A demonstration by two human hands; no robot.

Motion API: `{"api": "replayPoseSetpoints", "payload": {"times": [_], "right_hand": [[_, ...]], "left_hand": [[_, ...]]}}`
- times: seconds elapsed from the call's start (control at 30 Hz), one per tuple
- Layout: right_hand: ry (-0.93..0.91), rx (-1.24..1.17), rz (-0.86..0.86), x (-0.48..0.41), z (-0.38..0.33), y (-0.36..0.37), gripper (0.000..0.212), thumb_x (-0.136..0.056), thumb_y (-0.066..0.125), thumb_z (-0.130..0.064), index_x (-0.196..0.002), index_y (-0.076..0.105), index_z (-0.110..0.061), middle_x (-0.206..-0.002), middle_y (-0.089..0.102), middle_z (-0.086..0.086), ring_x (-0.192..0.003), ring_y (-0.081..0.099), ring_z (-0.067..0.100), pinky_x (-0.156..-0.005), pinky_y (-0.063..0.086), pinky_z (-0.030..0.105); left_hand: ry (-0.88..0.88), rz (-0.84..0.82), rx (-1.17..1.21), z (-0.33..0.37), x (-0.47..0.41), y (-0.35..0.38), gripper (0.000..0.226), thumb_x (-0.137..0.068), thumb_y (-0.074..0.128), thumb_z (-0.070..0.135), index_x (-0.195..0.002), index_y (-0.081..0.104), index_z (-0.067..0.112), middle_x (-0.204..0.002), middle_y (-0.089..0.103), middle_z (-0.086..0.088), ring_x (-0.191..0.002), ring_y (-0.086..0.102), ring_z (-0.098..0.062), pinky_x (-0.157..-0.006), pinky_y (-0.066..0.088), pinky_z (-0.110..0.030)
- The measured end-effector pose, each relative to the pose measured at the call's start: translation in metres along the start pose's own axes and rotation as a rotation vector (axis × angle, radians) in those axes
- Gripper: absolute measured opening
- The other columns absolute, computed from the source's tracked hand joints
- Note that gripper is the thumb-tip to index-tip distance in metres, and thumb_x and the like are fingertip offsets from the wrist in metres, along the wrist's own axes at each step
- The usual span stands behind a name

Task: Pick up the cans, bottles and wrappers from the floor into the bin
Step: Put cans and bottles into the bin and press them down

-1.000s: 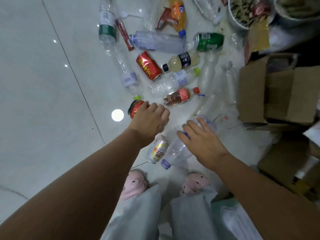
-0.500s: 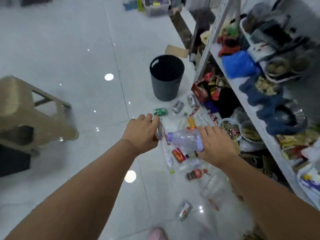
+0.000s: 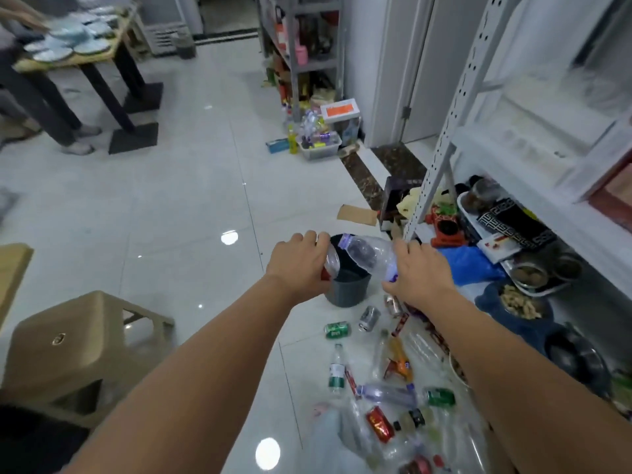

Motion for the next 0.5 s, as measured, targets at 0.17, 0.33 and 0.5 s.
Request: {"api": "replayPoseSetpoints", "payload": {"times": [0.17,0.33,0.5], "right_hand": [[0.085,-0.049,-0.054,-0.096,0.005,-0.005,0.066,-0.072,0.059,-0.057,-0.117,0.035,-0.016,-0.112,0.054,0.008,-0.101,0.052,0.027,-0.08,0.044,0.037],[0.124,-0.091,-0.074,-0.18,0.007,0.004,0.068,-0.07,0.06,-0.058,-0.118,0.036,-0.016,-0.112,0.055,0.008,-0.101,0.053,0.027,-0.082,0.044,0.037],[0.198,-0.127,-0.135,-0.232,0.011,0.034,0.068,-0.071,0.061,-0.06,-0.116,0.036,-0.016,-0.11,0.053,0.007,-0.098,0.051,0.025,-0.08,0.046,0.036]], "left_hand": [[-0.03,-0.06,0.032,-0.051,-0.089,-0.01,0.057,-0.074,0.062,0.045,-0.118,0.039,0.015,-0.11,0.053,-0.003,-0.095,0.053,-0.025,-0.063,0.037,-0.033],[0.041,-0.046,0.051,-0.079,-0.178,-0.005,0.058,-0.073,0.063,0.047,-0.117,0.039,0.017,-0.109,0.054,-0.003,-0.093,0.052,-0.024,-0.062,0.036,-0.032],[0.143,-0.086,0.052,-0.091,-0.258,0.025,0.055,-0.074,0.06,0.05,-0.114,0.041,0.017,-0.107,0.054,-0.003,-0.092,0.053,-0.024,-0.061,0.036,-0.032]]}}
Point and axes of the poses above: each hand's wrist, its own x-axis away from the middle knuckle, its own y-axis out of the palm, z = x × y, the point moved 8 cm from there along -x, towards the middle knuckle
